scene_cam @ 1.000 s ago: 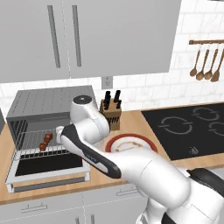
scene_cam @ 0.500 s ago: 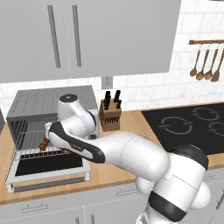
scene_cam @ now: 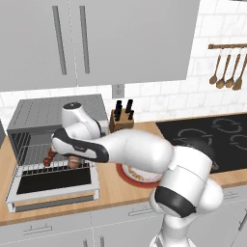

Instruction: Pick up the kebab skewer and baguette bread, and place them inside the toaster oven. Close the toaster oven door and start by setting the timer.

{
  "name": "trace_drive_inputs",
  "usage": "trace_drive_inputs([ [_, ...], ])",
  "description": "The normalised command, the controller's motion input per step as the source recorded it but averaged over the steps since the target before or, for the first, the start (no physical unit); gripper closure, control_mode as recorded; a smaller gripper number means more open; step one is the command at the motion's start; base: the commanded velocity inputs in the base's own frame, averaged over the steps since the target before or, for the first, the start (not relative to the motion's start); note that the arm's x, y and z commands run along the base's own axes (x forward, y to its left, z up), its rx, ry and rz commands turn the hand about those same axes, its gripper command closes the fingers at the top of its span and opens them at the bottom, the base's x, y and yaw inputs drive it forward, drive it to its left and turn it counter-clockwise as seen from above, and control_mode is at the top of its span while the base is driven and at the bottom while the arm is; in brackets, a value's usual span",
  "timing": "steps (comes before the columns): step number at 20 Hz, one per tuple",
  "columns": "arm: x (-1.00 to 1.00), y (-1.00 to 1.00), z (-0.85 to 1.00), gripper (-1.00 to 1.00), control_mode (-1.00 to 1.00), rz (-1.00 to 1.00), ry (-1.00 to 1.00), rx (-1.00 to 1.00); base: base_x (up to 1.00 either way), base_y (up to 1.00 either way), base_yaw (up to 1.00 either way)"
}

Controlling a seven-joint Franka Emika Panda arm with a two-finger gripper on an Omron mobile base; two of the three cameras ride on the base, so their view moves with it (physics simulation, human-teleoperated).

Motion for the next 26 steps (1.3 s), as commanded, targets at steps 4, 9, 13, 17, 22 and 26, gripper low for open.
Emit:
trace_drive_inputs([
  [4,0.19,0.01,-0.16,1.00,-1.00,-0.10,0.01,0.00,0.00,0.00,0.00],
  [9,0.09,0.02,-0.17,1.00,-1.00,-0.10,0.01,0.00,0.00,0.00,0.00],
  [13,0.09,0.01,-0.17,1.00,-1.00,-0.10,0.00,0.00,0.00,0.00,0.00],
  [17,0.03,0.00,-0.16,1.00,-1.00,-0.08,0.00,0.00,0.00,0.00,0.00],
  [22,0.02,0.13,-0.16,-1.00,-1.00,-0.07,0.00,0.00,0.00,0.00,0.00],
  [26,0.00,0.00,-0.10,-1.00,-1.00,-0.05,0.00,0.00,0.00,0.00,0.00],
])
